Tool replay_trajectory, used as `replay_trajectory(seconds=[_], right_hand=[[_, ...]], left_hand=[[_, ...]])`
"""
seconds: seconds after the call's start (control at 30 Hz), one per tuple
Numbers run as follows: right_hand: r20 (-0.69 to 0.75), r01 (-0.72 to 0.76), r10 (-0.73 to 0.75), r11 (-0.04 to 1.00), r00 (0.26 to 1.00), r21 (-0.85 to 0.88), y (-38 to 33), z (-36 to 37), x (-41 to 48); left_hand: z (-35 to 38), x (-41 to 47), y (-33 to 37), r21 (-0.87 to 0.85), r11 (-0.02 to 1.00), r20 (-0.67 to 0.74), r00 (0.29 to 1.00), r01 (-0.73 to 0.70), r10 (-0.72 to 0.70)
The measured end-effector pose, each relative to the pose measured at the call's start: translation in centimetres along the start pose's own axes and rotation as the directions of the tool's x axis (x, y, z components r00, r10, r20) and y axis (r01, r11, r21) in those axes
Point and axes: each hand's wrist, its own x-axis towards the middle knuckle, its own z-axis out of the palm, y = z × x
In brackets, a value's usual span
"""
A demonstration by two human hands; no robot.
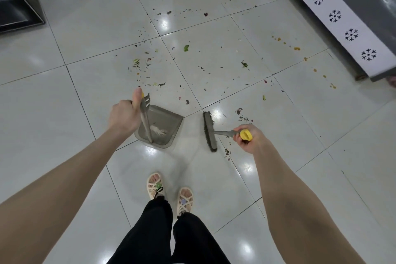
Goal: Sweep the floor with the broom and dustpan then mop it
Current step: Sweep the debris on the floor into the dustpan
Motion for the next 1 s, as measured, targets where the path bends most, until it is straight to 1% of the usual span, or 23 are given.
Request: replay_trajectory(seconds=[0.1, 0.2, 0.27, 0.33, 0.47, 0.63, 0.83, 1.0], right_hand=[[0.005, 0.063, -0.063, 0.998, 0.998, 0.02, 0.1, -1.6, 0.3], [0.021, 0.064, -0.066, 0.995, 0.998, 0.07, -0.5, -3.5, 0.2], [0.045, 0.078, -0.08, 0.996, 0.996, 0.043, -1.0, -3.6, -0.1], [0.099, 0.08, -0.08, 0.997, 0.992, 0.007, -1.4, -2.8, -0.6], [0.207, 0.019, -0.021, 1.0, 0.978, 0.011, -1.9, -1.2, -0.9], [0.265, 0.025, -0.027, 1.0, 0.964, 0.013, -2.5, 4.1, -1.3], [0.258, 0.046, -0.042, 0.999, 0.965, -0.008, -4.3, 11.2, -0.9], [0.294, 0.044, -0.032, 0.998, 0.955, -0.034, -5.4, 17.6, -0.3]], left_hand=[[1.1, -0.7, 0.6, -0.018, 1.0, 0.003, 1.0, 0.0, 0.0], [1.8, -1.2, 1.4, -0.033, 0.999, 0.006, 1.0, -0.017, 0.017], [2.1, -1.4, 1.9, -0.044, 0.999, 0.011, 1.0, -0.026, 0.027], [2.1, -1.4, 2.4, -0.051, 0.998, 0.014, 0.999, -0.028, 0.029], [0.8, -0.5, 2.5, -0.059, 0.998, 0.01, 1.0, -0.018, 0.019], [-1.8, 1.4, 1.4, -0.057, 0.998, -0.02, 1.0, -0.001, 0.0], [-5.6, 5.1, -0.8, -0.056, 0.998, -0.058, 0.998, -0.001, -0.002], [-9.1, 8.8, -2.8, -0.047, 0.998, -0.107, 0.994, 0.034, -0.039]])
